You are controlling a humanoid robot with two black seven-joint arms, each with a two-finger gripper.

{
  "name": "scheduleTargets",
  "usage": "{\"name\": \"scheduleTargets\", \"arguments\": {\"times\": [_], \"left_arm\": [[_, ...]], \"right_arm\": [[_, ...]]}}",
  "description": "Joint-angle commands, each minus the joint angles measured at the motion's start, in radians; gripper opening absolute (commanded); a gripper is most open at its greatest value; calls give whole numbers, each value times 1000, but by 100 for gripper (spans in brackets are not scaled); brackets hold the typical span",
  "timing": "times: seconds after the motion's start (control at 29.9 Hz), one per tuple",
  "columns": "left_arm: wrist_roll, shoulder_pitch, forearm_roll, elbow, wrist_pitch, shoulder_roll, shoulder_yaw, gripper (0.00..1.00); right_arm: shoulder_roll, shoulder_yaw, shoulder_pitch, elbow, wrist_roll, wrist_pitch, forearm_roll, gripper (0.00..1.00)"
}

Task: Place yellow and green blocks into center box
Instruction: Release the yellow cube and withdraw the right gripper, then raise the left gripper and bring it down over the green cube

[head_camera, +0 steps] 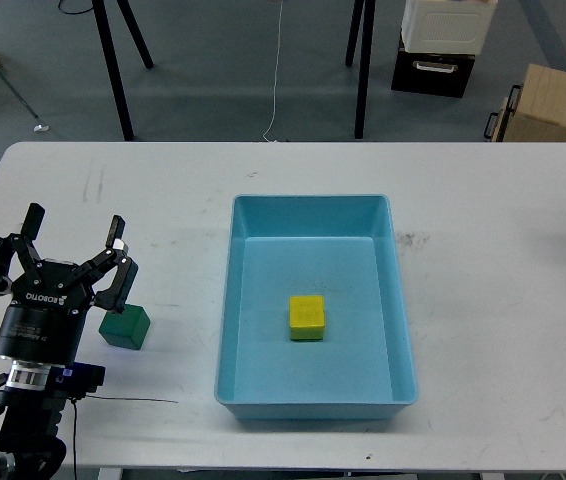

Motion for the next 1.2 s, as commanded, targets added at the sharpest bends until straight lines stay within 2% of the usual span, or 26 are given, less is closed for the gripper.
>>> {"name": "scheduleTargets", "arguments": {"times": [0.0,0.2,0.33,0.5,0.67,0.84,1.04,1.17], "left_arm": [[-1,-10,-1,0,0,-6,0,100],[0,-15,-1,11,4,-6,0,100],[0,-27,-1,18,7,-8,-1,100],[0,-29,-2,20,5,3,-1,100],[0,-44,-2,20,22,0,-1,100],[-3,-53,-2,20,35,-1,-5,100],[-10,-52,-4,20,36,3,-14,100],[-12,-50,-8,18,25,5,-23,100]], "right_arm": [[11,1,5,6,7,0,-25,100],[90,39,11,-5,10,0,-23,100],[285,58,42,0,10,0,-25,100],[322,194,-7,10,11,0,-14,100],[422,479,-223,96,16,0,18,100],[509,644,-520,249,15,0,18,100],[649,687,-807,472,13,0,11,100],[667,687,-913,573,10,0,-12,100]]}}
